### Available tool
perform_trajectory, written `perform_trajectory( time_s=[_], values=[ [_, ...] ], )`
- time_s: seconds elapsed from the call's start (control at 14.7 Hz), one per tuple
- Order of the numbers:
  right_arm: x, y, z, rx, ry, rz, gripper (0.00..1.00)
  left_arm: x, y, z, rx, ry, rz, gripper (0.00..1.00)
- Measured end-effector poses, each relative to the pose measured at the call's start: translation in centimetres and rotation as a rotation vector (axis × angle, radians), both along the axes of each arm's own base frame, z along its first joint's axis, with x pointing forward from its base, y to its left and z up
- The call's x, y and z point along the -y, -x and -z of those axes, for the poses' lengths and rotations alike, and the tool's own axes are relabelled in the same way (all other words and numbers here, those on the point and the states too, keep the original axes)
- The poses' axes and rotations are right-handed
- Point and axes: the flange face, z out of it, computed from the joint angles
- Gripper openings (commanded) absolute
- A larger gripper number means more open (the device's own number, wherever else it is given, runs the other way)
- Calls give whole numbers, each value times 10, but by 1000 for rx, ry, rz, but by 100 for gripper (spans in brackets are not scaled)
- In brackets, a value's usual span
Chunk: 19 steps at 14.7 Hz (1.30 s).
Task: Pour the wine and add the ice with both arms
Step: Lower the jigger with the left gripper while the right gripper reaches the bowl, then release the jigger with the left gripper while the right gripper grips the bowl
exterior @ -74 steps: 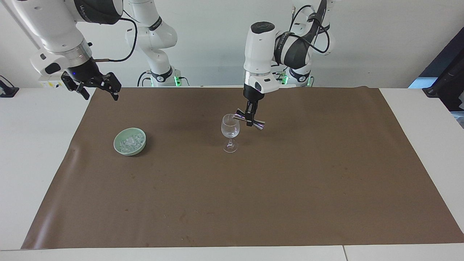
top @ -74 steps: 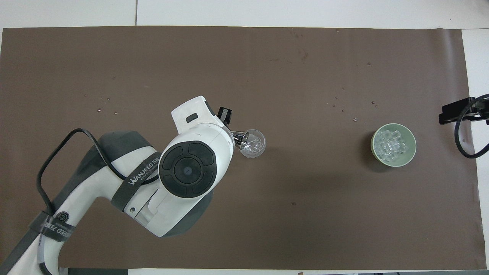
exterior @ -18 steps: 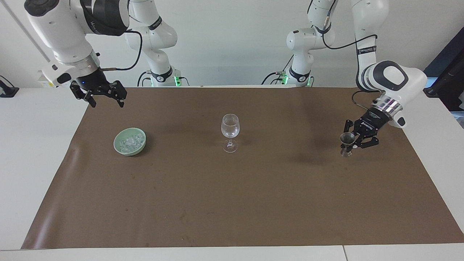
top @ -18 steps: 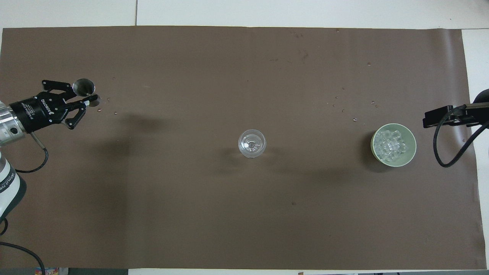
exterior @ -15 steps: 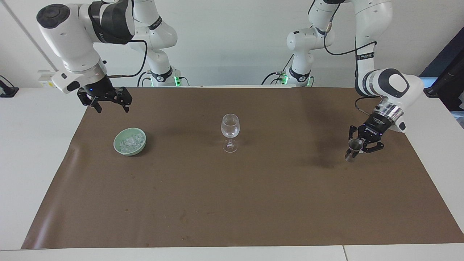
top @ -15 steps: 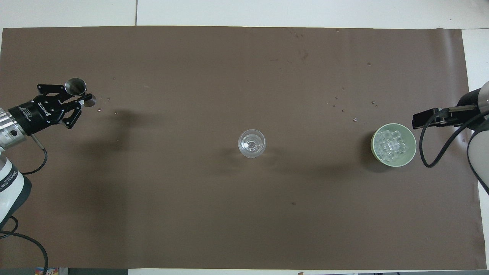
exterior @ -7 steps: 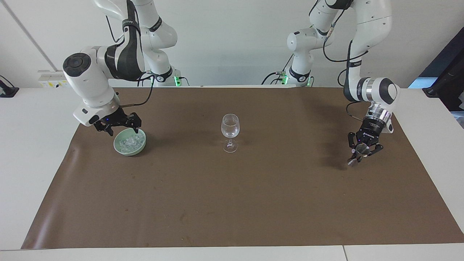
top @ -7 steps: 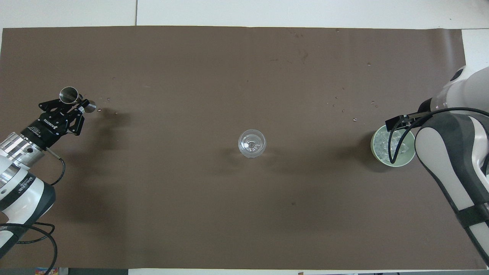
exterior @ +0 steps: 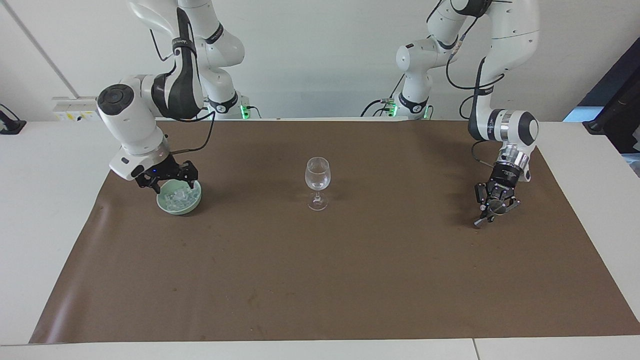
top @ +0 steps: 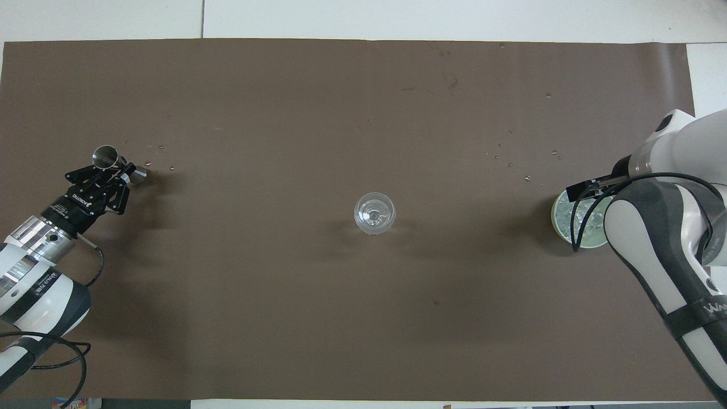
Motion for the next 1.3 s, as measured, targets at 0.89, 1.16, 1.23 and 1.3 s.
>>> perform_trajectory(
  time_s=[0.89,1.16,1.23,1.3],
  values=[
    [38,16,53,5,-83,-16,81,4,14,10,-30,-10,50,100],
    [40,17,56,3,-91,-38,73,-14,25,2,-40,-106,182,100],
    [40,17,56,1,-91,-39,69,-19,27,-1,-37,-126,220,100],
    [40,18,57,-1,-92,-39,66,-26,29,-6,-34,-156,272,100]
  ],
)
